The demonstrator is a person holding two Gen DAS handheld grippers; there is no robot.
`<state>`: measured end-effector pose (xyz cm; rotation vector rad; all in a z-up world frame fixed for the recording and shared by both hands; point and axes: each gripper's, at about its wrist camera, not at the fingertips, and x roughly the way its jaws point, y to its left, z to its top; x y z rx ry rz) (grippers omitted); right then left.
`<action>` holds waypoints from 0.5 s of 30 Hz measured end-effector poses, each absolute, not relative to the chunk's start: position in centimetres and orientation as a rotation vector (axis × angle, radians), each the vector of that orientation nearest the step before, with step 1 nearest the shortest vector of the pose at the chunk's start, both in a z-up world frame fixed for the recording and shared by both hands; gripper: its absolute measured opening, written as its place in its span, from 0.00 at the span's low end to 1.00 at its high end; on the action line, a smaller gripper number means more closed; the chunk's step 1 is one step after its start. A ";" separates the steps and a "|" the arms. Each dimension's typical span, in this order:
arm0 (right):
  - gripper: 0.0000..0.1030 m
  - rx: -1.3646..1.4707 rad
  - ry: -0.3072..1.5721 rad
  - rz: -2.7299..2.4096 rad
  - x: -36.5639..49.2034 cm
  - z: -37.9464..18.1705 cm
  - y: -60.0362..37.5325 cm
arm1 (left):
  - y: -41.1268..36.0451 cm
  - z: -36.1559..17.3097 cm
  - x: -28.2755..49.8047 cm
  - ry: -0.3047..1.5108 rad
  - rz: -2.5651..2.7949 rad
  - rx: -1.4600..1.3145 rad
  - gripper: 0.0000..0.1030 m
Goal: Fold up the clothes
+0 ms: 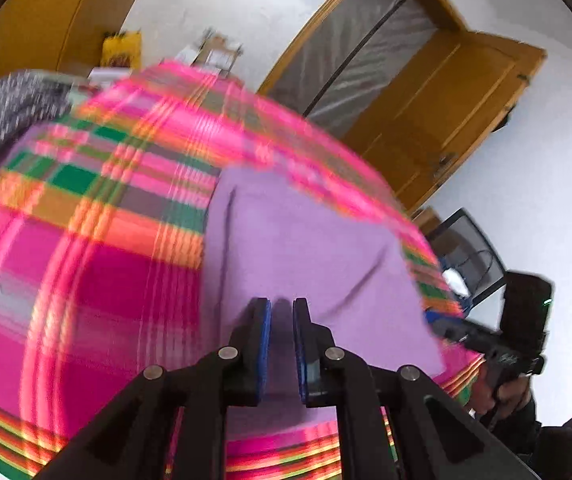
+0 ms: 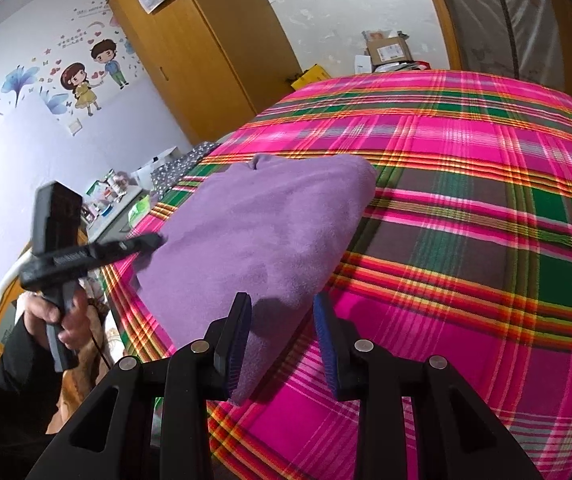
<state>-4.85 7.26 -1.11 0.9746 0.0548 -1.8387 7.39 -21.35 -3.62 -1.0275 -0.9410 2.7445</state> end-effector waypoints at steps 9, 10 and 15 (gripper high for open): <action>0.37 0.971 -0.004 -1.859 -4.9 -0.4 8.7 | -20.7 -1.0 9.0 -0.902 2.827 -0.995 0.12; 0.37 0.982 -0.019 -1.856 -5.1 -0.5 8.8 | -20.7 -0.8 9.1 -0.895 2.847 -1.000 0.17; 0.39 1.043 -0.083 -1.805 -5.8 -1.3 8.6 | -21.2 -0.8 9.8 -0.874 2.953 -1.077 0.30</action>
